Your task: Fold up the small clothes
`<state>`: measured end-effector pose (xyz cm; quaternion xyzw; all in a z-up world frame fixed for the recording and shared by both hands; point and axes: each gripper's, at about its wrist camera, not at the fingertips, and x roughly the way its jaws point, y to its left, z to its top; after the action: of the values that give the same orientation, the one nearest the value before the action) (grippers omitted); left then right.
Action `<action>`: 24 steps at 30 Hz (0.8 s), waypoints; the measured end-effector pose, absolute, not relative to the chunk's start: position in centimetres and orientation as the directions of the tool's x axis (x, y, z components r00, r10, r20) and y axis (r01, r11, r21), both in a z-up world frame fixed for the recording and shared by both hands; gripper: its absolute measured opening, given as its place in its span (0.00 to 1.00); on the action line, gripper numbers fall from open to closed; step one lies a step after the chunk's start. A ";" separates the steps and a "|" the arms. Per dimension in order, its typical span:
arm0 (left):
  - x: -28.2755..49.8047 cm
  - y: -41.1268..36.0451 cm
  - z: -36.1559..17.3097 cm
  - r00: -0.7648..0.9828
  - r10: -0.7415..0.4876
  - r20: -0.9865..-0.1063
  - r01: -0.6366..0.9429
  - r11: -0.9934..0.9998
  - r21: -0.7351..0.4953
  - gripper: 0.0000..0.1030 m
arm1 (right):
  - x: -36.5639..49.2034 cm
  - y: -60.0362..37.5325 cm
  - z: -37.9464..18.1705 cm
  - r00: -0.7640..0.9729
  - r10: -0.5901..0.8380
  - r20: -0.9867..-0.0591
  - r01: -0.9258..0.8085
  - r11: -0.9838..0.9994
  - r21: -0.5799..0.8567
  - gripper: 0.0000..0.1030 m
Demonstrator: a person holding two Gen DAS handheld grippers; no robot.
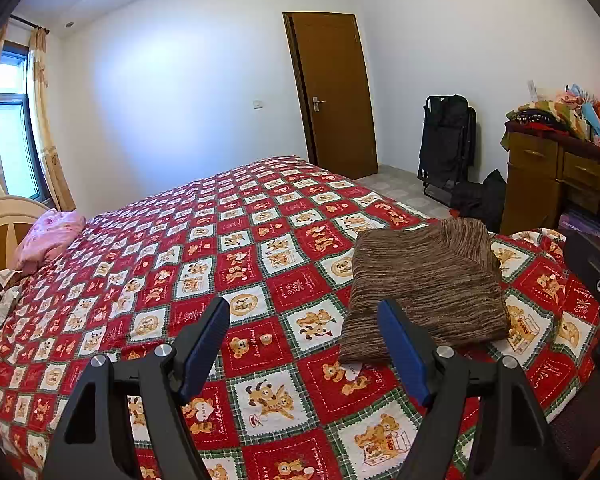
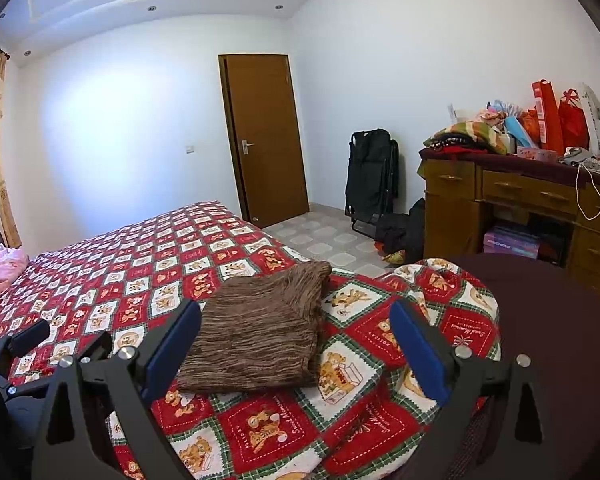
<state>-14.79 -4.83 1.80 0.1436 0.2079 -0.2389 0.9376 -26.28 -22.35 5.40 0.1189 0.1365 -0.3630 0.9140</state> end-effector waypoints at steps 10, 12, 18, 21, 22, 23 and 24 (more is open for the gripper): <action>-14.7 -4.8 1.7 0.802 -0.384 -0.458 0.504 0.846 0.173 0.75 | -26.3 -22.4 5.4 0.699 -0.632 -0.335 0.697 0.707 0.119 0.95; -14.6 -4.7 1.7 0.803 -0.383 -0.456 0.503 0.846 0.175 0.75 | -26.3 -22.4 5.4 0.698 -0.633 -0.334 0.697 0.707 0.118 0.95; -14.6 -4.7 1.7 0.806 -0.378 -0.456 0.499 0.848 0.178 0.75 | -26.3 -22.4 5.4 0.698 -0.633 -0.335 0.698 0.706 0.121 0.95; -14.5 -4.6 1.7 0.805 -0.381 -0.455 0.501 0.847 0.177 0.75 | -26.4 -22.4 5.4 0.698 -0.633 -0.334 0.698 0.706 0.119 0.95; -14.5 -4.7 1.8 0.805 -0.381 -0.455 0.502 0.847 0.178 0.75 | -26.3 -22.4 5.4 0.699 -0.633 -0.334 0.697 0.707 0.119 0.95; -14.5 -4.8 1.8 0.805 -0.382 -0.454 0.502 0.846 0.178 0.75 | -26.4 -22.4 5.4 0.698 -0.633 -0.334 0.698 0.706 0.121 0.95; -14.5 -4.7 1.8 0.805 -0.382 -0.453 0.503 0.846 0.179 0.75 | -26.4 -22.4 5.4 0.698 -0.634 -0.334 0.699 0.705 0.121 0.95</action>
<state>-14.50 -4.74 1.79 0.1467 0.2046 -0.2357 0.9387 -26.38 -22.39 5.41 0.1201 0.1350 -0.3647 0.9134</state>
